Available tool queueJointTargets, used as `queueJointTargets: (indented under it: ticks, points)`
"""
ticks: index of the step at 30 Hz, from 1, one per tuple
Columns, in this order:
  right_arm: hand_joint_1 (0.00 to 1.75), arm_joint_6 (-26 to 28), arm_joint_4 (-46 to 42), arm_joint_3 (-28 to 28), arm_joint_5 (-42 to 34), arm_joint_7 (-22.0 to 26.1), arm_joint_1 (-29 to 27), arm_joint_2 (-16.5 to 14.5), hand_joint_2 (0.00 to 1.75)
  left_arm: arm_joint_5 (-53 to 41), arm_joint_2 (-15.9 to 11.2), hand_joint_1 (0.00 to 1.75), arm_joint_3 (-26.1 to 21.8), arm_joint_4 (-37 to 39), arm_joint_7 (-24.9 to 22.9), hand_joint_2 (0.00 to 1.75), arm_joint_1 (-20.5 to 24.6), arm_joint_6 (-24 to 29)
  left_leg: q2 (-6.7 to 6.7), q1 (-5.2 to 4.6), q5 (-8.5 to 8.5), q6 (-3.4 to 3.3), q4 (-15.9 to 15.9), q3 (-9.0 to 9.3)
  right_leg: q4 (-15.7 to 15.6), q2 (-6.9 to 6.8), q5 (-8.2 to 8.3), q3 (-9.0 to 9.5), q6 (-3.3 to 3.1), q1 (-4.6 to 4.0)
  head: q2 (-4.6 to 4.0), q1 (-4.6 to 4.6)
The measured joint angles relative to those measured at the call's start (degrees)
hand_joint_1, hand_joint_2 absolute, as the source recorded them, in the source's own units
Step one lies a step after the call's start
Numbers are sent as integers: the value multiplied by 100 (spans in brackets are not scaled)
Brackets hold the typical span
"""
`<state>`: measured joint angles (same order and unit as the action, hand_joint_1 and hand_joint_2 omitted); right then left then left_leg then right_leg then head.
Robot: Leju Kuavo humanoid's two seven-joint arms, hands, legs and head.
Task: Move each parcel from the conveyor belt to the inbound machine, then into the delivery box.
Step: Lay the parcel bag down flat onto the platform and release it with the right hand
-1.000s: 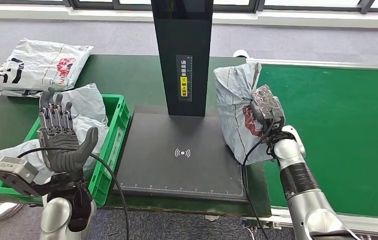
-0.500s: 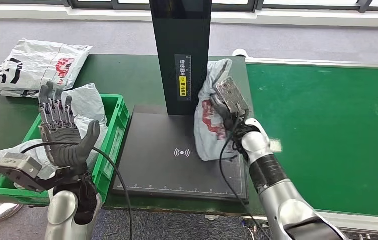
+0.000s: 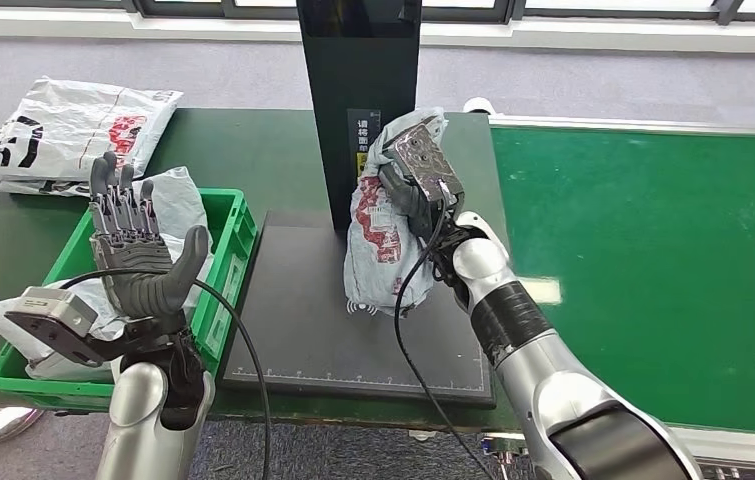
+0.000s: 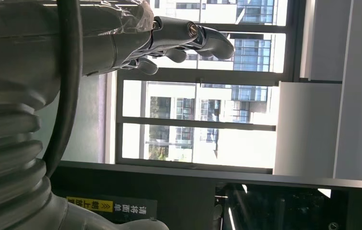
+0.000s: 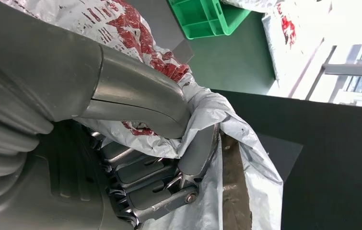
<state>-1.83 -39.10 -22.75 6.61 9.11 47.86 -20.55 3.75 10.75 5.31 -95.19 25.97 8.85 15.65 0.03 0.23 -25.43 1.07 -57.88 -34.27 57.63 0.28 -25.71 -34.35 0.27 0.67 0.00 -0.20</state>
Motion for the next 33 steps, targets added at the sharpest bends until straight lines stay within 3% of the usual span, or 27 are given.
queueJointTargets:
  ticks: [3,4,7,8,13,33]
  points:
    - [175,2,24,-39,-49,11,24,0,175,2,0,0,0,38,10,175,13,1,0,0,0,0,0,0,0,0,0,0,0,-3,0,0]
    - [161,7,33,-50,-96,21,34,0,175,4,1,0,0,49,21,175,14,2,0,0,0,1,0,0,0,0,0,0,0,-4,0,0]
    - [31,115,84,-150,-301,56,90,0,175,16,2,0,0,72,66,175,15,2,0,0,1,1,0,-1,0,0,0,0,-1,-5,0,0]
    - [1,186,109,-192,-364,62,115,0,175,19,3,0,0,74,77,175,15,2,0,0,1,1,0,0,0,0,0,0,-1,-5,0,0]
    - [0,395,367,-249,-445,39,217,-4,175,18,11,0,0,71,87,175,13,-2,-8,1,1,1,0,-3,0,-5,0,2,-1,-5,0,0]
    - [0,93,1049,-141,23,-8,181,94,175,111,19,0,0,132,69,175,75,-19,-4,0,2,2,-1,-2,-1,-2,0,-3,-1,-4,0,0]
